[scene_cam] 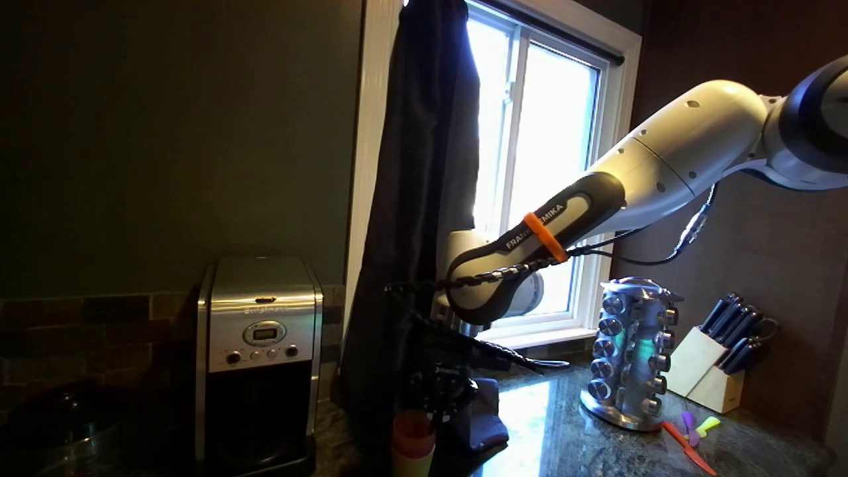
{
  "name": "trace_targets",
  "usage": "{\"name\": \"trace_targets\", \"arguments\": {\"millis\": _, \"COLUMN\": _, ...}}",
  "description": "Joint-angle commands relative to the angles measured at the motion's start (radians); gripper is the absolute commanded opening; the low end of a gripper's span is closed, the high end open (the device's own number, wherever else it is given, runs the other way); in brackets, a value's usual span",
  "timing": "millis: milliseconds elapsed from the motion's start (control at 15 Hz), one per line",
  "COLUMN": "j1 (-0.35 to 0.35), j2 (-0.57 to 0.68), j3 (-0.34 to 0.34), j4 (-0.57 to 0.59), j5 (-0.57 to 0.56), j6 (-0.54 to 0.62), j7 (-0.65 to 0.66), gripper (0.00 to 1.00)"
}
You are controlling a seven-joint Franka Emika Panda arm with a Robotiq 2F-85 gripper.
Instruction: Take the two cups out of the green cup
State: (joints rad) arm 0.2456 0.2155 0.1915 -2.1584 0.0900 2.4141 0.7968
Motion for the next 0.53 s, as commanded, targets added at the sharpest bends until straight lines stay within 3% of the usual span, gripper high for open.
{"name": "trace_targets", "arguments": {"millis": 0, "j1": 0.032, "j2": -0.050, "j3": -0.008, "j4": -0.008, "j5": -0.006, "j6": -0.025, "j7": 0.084, "gripper": 0.01}}
{"name": "trace_targets", "arguments": {"millis": 467, "j1": 0.035, "j2": -0.132, "j3": 0.000, "j4": -0.008, "j5": -0.019, "j6": -0.129, "j7": 0.228, "gripper": 0.01}}
